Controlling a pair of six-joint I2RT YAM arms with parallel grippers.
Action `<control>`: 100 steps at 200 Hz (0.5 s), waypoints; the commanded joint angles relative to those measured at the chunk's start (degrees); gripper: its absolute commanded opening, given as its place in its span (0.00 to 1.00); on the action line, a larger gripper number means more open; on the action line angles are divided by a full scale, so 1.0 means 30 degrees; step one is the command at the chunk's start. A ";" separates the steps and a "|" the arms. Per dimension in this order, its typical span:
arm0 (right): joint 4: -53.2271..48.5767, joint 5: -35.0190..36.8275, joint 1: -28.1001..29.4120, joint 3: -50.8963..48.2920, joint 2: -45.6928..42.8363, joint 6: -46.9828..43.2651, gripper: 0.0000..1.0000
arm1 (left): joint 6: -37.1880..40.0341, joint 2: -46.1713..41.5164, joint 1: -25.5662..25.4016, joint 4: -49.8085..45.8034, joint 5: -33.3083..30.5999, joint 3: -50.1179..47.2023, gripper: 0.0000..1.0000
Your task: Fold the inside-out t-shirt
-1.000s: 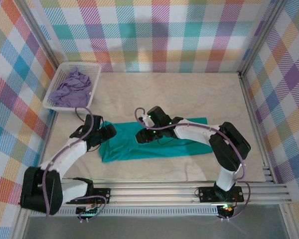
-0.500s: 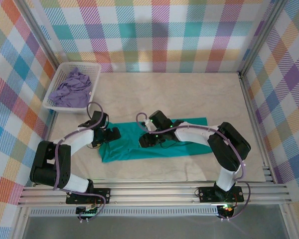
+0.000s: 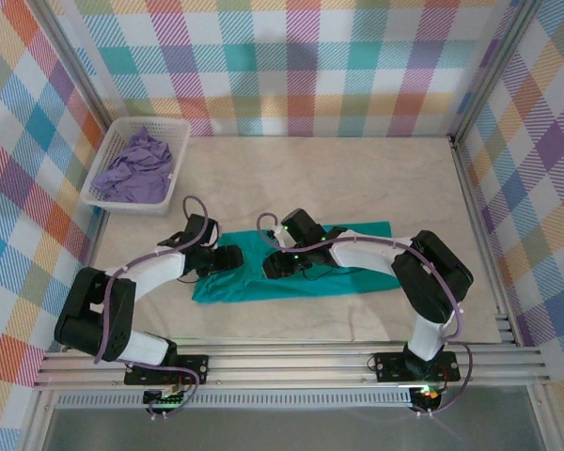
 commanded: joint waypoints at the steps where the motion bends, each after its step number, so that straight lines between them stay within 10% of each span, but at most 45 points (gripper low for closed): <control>1: -0.0027 0.0101 -0.0103 -0.0041 -0.0502 -0.0079 0.40 | -0.0065 0.0654 -0.0277 0.0995 0.1614 -0.0262 0.63; 76: -0.1022 0.1059 -0.0464 -0.0501 -0.1976 -0.0476 0.40 | -0.0152 0.1070 -0.0194 0.1139 -0.1083 -0.0160 0.02; 100: -0.1453 0.1390 -0.1025 -0.1033 -0.2955 -0.0762 0.40 | -0.0153 0.0553 0.0220 0.1157 -0.1420 -0.0402 0.00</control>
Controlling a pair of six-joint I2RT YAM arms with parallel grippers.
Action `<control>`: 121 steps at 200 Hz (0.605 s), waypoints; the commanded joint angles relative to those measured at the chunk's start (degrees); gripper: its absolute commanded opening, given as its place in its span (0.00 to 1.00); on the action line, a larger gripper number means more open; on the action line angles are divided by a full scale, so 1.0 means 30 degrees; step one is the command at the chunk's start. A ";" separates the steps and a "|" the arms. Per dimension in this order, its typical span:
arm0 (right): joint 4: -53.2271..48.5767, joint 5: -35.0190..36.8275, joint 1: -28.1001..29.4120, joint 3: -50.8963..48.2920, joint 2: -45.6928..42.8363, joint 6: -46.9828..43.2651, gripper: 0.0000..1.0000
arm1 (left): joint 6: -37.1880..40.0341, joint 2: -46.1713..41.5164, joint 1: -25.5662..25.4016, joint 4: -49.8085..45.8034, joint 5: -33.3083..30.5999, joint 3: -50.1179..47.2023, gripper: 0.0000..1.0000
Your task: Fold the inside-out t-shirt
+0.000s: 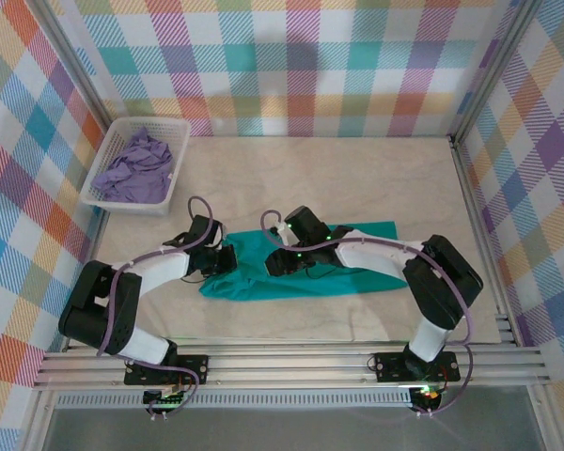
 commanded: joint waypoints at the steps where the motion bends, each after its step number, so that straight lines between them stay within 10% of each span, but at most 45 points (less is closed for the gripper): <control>1: -0.0835 0.0466 -0.0661 -0.0687 -0.1245 -0.0709 0.40 | 0.0022 -0.0271 0.0402 0.0128 -0.0988 -0.0335 0.00; 77: -0.1622 -0.0575 -0.5122 -0.1536 -0.3979 -0.1608 0.44 | 0.1016 -0.2410 0.1391 -1.0881 -0.6671 0.5721 0.00; 121: -0.2765 0.0488 -0.5356 -0.0409 -0.2970 -0.2226 0.44 | 0.5038 -0.0738 0.2239 -1.7683 -1.4124 1.0483 0.00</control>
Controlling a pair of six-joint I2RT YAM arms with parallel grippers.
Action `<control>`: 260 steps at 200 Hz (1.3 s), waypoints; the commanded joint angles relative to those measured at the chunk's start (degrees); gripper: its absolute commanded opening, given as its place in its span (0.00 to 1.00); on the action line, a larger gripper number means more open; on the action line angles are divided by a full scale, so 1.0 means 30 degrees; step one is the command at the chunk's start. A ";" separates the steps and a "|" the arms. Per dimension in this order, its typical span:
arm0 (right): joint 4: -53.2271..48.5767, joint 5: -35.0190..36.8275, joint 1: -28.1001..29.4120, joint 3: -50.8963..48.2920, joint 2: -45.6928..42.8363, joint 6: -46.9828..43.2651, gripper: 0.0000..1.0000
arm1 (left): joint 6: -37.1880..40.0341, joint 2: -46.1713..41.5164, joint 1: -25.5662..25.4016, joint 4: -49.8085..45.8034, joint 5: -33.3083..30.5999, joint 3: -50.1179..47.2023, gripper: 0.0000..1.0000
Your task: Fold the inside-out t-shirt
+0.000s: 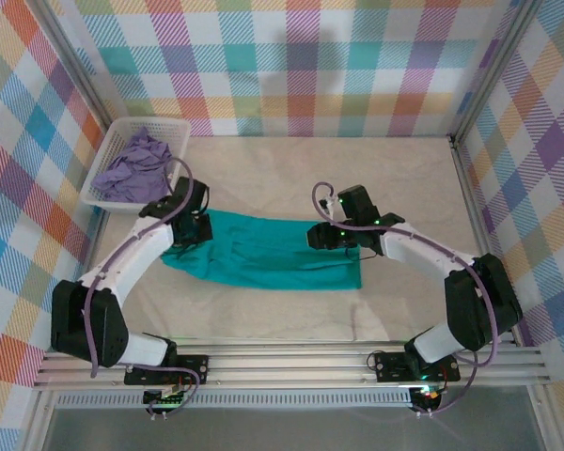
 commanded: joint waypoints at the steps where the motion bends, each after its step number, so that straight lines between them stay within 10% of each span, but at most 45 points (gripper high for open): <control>1: -0.0997 0.0106 0.0093 0.1054 0.0630 -0.0688 0.44 | 0.2893 0.0612 0.0888 -0.5620 -0.5787 0.1742 0.00; 46: -0.0720 -0.1801 0.0082 0.1196 0.1425 -0.0206 0.44 | 0.5956 0.1672 0.1840 -0.7017 -1.1401 0.4149 0.00; 155: -0.2147 0.0848 -0.0873 -0.0101 -0.0567 -0.1411 0.44 | -0.1695 0.9233 -0.7508 -0.9361 -0.5721 0.9599 0.00; 193: -0.2726 0.1635 -0.1660 -0.0803 -0.1997 -0.1150 0.45 | -0.1619 1.3250 -0.9726 -0.8017 -0.2053 1.3087 0.55; 260: 0.0367 -0.1861 -0.1153 -0.1878 -0.2108 0.0363 0.45 | -0.2623 0.4525 -0.7822 -0.1329 0.2038 0.4643 0.69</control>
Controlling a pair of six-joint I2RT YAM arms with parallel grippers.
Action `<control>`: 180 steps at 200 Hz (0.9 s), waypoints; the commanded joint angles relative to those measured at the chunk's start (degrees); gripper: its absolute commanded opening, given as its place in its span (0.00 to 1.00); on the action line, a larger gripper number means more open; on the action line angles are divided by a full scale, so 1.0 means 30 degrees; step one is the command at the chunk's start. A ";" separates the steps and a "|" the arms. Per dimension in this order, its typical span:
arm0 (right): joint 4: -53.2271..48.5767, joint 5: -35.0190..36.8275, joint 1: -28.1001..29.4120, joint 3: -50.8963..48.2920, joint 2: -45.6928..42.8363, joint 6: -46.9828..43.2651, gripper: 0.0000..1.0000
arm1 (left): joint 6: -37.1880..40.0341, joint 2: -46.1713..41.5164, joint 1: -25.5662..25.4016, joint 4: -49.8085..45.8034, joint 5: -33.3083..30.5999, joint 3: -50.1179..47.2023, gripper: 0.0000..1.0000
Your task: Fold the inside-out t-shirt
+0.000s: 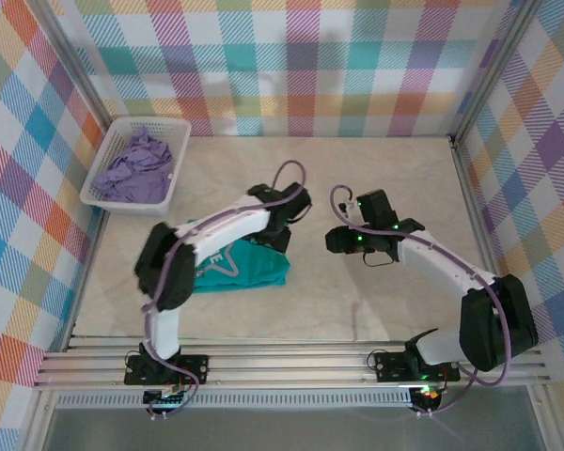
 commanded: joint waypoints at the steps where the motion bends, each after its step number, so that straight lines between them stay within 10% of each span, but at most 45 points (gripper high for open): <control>1: 0.2027 -0.2473 0.0531 -0.0293 0.0445 0.0893 0.45 | -0.1266 -0.4273 0.1547 0.2868 0.2873 -0.3715 0.69; 59: 0.3547 -0.3612 0.5703 0.2872 0.5450 0.2706 0.45 | -0.1955 -0.8764 0.9072 0.7969 0.6918 -1.1262 0.69; 117: 0.1477 -0.2784 0.7856 0.5544 0.9702 0.3127 0.43 | -0.2064 -0.6857 1.0482 0.9989 0.7586 -1.4806 0.68; 140: 0.0366 -0.2846 0.6028 0.6009 1.0946 0.2806 0.41 | -0.3188 -0.7419 0.9309 1.1647 0.9645 -1.7042 0.66; 180: -0.2203 -0.1253 0.2412 0.6454 0.9629 0.0595 0.41 | -0.7445 -0.8759 0.1385 1.3894 0.9228 -1.7041 0.67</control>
